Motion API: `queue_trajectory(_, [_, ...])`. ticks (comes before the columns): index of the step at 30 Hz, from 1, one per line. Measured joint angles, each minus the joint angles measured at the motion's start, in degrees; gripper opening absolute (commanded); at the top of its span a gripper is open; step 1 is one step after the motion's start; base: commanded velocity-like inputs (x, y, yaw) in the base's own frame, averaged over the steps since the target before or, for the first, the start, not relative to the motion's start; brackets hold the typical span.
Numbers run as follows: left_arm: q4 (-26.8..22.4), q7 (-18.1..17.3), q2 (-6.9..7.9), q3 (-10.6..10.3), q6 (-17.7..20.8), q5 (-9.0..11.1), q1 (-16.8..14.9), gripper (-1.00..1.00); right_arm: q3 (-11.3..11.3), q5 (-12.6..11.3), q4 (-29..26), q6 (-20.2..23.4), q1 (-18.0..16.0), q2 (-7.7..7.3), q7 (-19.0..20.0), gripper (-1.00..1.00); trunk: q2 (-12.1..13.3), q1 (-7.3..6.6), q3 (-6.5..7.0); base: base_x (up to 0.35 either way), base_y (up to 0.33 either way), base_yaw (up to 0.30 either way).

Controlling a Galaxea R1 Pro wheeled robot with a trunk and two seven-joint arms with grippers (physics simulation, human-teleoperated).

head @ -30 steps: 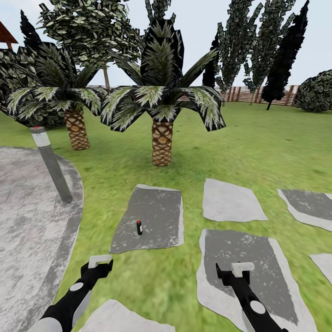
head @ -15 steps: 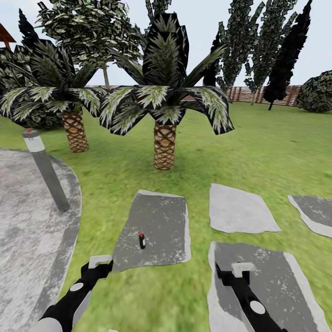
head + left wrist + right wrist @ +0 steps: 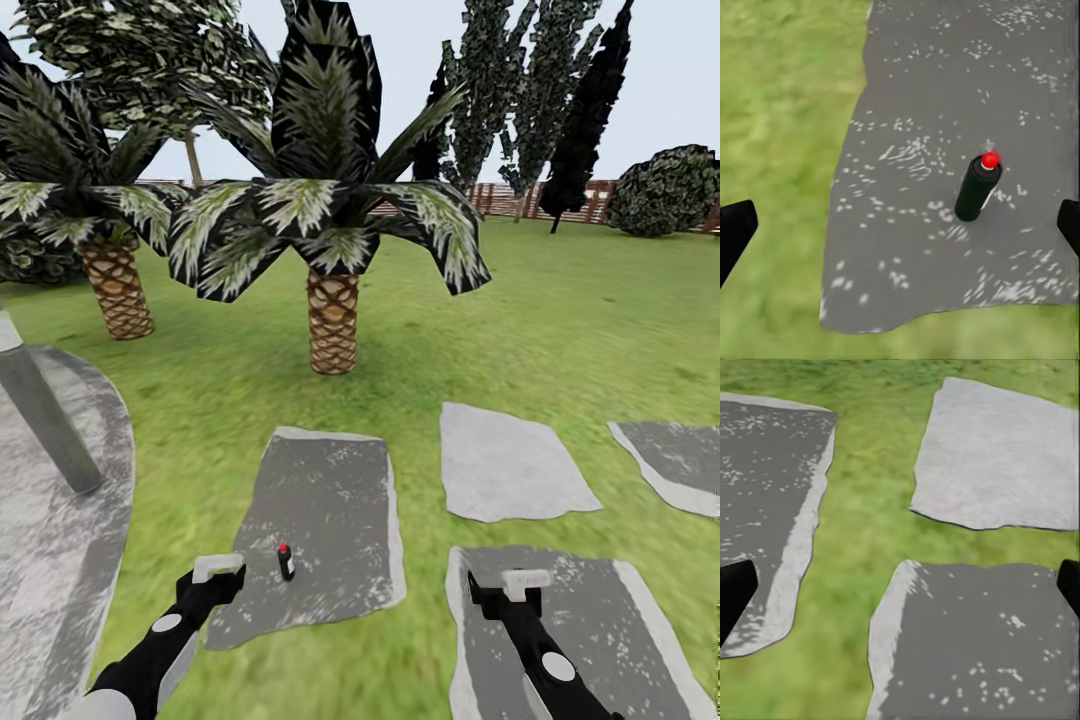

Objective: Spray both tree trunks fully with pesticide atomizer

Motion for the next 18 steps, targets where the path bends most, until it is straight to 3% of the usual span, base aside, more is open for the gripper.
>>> queue_trajectory(10, [-0.45, -0.07, 0.04, -0.04, -0.01, 0.0, 0.07, 1.0, 0.0, 0.0, 0.0, 0.0, 0.0, 0.0, -0.08, 1.0, 0.0, 0.0, 0.0, 0.089, 0.0, -0.287])
queue_trajectory(18, [-0.45, -0.09, 0.09, 0.01, 0.0, -0.01, 0.01, 1.0, 0.0, -0.04, 0.0, 0.0, 0.0, 0.0, -0.09, 1.0, -1.99, 1.09, -0.96, 0.001, 0.0, -0.056])
